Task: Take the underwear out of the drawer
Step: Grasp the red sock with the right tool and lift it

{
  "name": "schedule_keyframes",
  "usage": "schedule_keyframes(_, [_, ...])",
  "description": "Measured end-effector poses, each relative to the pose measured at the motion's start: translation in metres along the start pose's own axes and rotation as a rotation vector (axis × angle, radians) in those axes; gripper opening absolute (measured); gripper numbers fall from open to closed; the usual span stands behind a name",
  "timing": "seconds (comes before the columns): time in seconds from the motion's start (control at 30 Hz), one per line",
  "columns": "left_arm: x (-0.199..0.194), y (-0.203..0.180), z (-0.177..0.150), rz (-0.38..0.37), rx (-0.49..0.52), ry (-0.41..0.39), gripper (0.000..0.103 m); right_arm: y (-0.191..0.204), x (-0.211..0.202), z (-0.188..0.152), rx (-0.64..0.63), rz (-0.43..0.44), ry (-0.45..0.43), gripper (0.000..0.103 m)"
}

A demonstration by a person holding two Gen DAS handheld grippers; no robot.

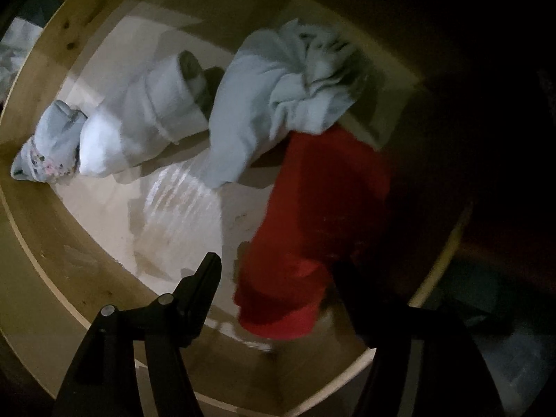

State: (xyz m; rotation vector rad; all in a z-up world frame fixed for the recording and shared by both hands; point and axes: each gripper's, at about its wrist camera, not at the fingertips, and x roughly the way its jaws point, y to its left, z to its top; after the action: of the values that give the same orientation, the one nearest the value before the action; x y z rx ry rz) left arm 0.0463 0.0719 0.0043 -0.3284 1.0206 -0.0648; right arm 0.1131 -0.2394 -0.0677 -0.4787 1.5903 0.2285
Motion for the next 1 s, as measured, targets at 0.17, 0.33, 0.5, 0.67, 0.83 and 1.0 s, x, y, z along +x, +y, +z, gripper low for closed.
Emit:
schedule_keyframes(0.17, [0.001, -0.001, 0.0, 0.006, 0.01, -0.001, 0.057, 0.007, 0.009, 0.004, -0.032, -0.037, 0.002, 0.069])
schedule_keyframes(0.33, [0.002, 0.0, 0.0, 0.003, 0.004, 0.004, 0.057, 0.019, 0.01, 0.0, -0.08, -0.084, -0.054, 0.076])
schedule_keyframes(0.5, [0.002, -0.001, -0.001, 0.006, 0.007, 0.004, 0.057, 0.027, 0.022, -0.007, -0.104, -0.054, -0.036, 0.076])
schedule_keyframes(0.67, [0.003, -0.002, -0.001, 0.008, 0.008, 0.005, 0.057, 0.026, 0.021, -0.01, -0.081, -0.002, -0.02, 0.056])
schedule_keyframes(0.83, [0.003, -0.001, -0.001, 0.005, 0.003, 0.01, 0.057, 0.023, 0.017, -0.013, -0.041, 0.044, 0.028, 0.032])
schedule_keyframes(1.0, [0.005, -0.001, -0.001, 0.005, 0.004, 0.024, 0.057, 0.014, 0.006, -0.02, -0.012, 0.07, 0.054, 0.029])
